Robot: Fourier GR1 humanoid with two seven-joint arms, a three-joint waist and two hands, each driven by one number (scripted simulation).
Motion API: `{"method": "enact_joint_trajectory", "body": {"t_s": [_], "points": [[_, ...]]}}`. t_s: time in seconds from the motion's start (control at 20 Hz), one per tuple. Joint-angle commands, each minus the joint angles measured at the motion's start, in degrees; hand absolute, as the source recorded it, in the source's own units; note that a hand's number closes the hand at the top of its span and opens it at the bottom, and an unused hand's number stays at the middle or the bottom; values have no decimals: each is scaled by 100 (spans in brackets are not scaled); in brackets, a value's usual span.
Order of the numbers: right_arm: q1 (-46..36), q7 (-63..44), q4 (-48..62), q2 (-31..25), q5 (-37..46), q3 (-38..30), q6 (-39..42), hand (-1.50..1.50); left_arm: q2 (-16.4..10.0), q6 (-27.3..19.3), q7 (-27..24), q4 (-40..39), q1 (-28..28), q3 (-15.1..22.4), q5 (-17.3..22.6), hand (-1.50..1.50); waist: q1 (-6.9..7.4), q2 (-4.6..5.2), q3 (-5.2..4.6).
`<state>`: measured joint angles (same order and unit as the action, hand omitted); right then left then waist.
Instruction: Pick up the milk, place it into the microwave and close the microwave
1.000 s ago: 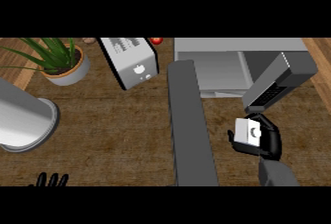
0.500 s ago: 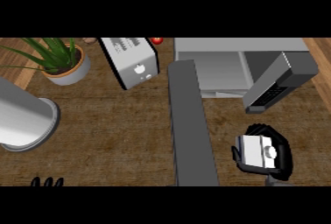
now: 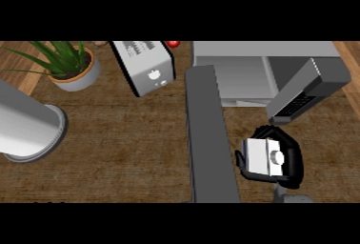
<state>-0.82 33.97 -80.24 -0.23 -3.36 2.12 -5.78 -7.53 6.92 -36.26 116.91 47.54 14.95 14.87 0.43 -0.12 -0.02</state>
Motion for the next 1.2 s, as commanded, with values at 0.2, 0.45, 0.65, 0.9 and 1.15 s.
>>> {"method": "enact_joint_trajectory", "body": {"t_s": [0.2, 0.45, 0.65, 0.9, 1.15], "points": [[-1282, -496, 975, 23, 164, 81, -703, 150, 4, 85, -300, -322, -66, -162, 4, -150, 27, 11, 3], [-1985, -459, 2090, -75, 465, -179, -1124, 150, -258, 14, 499, 337, -128, -377, 355, -150, 37, 30, 6], [-2806, 171, 3569, 22, -15, -77, -1760, 150, -269, 408, -181, -228, 28, -473, 368, -150, 154, 44, 9], [-3815, 412, 4926, -67, -18, -953, -1340, 150, -300, 290, 224, -315, -462, -724, 562, -150, 154, 80, 11], [-4332, 652, 5907, -391, 297, -1089, -1883, 150, -236, 375, -85, -302, -184, -552, 352, -150, 315, 123, 16]]}}
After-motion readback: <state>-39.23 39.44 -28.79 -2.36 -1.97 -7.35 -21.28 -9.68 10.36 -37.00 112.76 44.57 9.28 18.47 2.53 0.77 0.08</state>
